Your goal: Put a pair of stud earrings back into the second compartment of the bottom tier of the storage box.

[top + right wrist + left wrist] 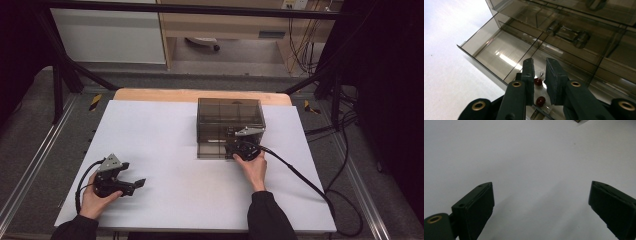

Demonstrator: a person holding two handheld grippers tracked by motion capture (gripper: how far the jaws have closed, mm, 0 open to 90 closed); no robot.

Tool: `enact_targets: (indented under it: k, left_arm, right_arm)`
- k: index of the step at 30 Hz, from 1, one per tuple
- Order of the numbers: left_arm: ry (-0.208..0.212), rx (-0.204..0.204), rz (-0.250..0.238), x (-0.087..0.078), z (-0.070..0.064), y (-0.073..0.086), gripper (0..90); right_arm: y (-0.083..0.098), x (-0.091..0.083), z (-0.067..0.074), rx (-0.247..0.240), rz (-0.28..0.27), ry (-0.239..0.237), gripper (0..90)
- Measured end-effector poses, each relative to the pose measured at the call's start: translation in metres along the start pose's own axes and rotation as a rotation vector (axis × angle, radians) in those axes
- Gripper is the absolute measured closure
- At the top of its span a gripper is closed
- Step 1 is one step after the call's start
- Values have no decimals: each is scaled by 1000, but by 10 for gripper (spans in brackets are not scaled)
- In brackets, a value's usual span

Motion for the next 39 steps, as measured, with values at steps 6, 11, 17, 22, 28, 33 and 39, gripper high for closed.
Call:
enact_targets:
  k: [6, 11, 17, 22, 28, 33, 39]
  left_arm:
    - [-1, 0, 1, 0, 0, 0, 63]
    - [-1, -1, 1, 0, 0, 0, 63]
    - [-1, 0, 1, 0, 0, 0, 62]
    - [-1, 0, 1, 0, 0, 0, 62]
    - [-2, 2, 2, 1, 0, 0, 63]
    - [-2, 2, 3, 1, 0, 0, 62]
    - [-2, 4, 4, 1, 0, 0, 62]
  right_arm:
    - [-5, -7, 2, -9, -22, -1, 739]
    - [-7, -15, 6, -20, -28, 4, 668]
    - [-10, -27, 11, -31, -41, 0, 530]
    - [-9, -37, 15, -42, -25, 1, 405]
    - [-8, -52, 20, -23, -54, -24, 266]
    - [-6, -66, 22, -23, -88, -30, 186]
    - [1, -80, 20, -43, -113, -10, 102]
Point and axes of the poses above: each handheld gripper's, and its own axes: x roughly forward along the jaws, y roughly out of its underside, z roughly to its left, the point moved 6 cm from there along x, roughly forward along the jaws, and after that the axes turned 11 degrees about -y, right-handed, at the moved point
